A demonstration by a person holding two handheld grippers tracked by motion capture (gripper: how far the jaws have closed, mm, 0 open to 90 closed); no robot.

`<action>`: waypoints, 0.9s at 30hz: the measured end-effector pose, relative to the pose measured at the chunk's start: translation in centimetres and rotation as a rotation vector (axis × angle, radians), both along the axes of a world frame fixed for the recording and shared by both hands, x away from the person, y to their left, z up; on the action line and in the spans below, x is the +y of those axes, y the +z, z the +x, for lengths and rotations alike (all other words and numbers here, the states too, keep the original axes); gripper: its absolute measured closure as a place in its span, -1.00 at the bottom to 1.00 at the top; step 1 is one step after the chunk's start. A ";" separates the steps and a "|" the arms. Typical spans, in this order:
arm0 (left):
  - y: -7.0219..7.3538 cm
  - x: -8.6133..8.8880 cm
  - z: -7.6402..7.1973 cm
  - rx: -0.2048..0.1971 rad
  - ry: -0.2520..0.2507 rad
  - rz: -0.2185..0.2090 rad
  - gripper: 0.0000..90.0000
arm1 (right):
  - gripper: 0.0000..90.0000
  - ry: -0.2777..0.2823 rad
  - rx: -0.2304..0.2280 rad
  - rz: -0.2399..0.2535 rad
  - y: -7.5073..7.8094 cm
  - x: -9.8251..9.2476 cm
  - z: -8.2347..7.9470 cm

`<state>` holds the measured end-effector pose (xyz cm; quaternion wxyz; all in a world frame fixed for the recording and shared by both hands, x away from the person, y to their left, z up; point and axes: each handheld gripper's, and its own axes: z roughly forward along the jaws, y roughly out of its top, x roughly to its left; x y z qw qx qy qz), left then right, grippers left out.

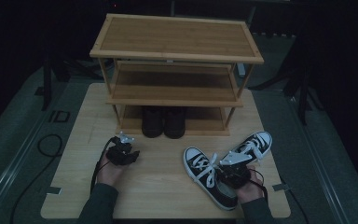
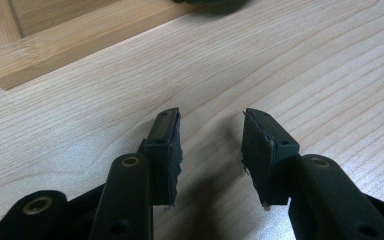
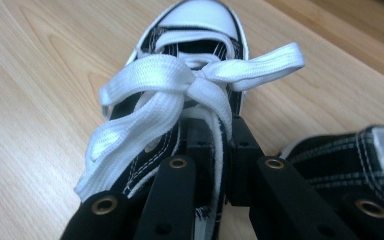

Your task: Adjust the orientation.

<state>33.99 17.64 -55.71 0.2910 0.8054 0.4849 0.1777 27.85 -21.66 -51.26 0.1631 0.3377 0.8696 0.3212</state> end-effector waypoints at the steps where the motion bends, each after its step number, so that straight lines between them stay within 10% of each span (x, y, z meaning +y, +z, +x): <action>1: 0.0 0.0 0.0 0.000 0.000 0.000 0.32 | 0.87 0.000 0.000 0.000 0.0 0.0 0.0; 14: 0.0 0.0 0.0 -0.001 -0.001 -0.001 0.32 | 0.88 0.060 -0.017 0.130 -0.8 2.2 1.2; 27: 0.0 0.0 -0.1 0.000 0.000 -0.004 0.32 | 0.63 0.092 -0.013 0.079 -0.1 2.5 0.4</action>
